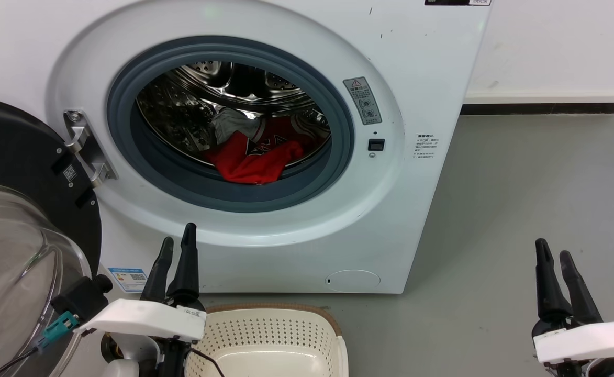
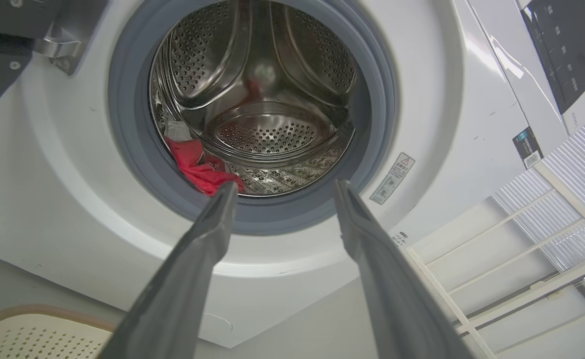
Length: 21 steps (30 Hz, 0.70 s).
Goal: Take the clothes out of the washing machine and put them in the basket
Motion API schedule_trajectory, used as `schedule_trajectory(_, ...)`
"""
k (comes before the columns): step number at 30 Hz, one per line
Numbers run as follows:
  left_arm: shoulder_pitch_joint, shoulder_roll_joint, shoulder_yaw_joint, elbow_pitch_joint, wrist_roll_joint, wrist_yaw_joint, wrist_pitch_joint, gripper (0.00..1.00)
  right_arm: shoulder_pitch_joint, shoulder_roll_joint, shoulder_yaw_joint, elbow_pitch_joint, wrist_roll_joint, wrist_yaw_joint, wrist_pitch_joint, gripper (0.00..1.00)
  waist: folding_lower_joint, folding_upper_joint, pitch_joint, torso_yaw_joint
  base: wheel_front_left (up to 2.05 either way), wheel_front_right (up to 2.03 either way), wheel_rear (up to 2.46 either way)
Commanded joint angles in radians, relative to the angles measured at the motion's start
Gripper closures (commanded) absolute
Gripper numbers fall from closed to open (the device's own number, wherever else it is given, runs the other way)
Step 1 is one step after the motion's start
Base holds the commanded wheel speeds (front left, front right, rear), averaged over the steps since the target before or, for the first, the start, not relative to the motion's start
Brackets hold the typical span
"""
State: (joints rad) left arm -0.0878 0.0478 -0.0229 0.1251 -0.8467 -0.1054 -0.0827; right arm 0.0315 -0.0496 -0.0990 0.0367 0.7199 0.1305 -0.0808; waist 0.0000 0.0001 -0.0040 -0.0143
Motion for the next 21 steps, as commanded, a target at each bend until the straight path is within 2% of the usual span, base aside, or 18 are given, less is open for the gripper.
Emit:
schedule_trajectory(1, -0.024, 0.003, -0.005, -0.019, 0.035, 0.002, -0.009, 0.0, 0.0, -0.002, 0.002, -0.019, -0.04, 0.0, -0.011, 0.0, 0.0, -0.0001, 0.0, -0.001, 0.0, 0.0, 0.0)
schedule_trajectory(21, -0.01, 0.003, -0.033, -0.021, 0.309, 0.031, -0.067, 0.0, 0.026, -0.002, 0.008, -0.023, -0.338, 0.0, -0.054, 0.0, 0.0, -0.0001, -0.001, -0.002, 0.0, 0.0, 0.0)
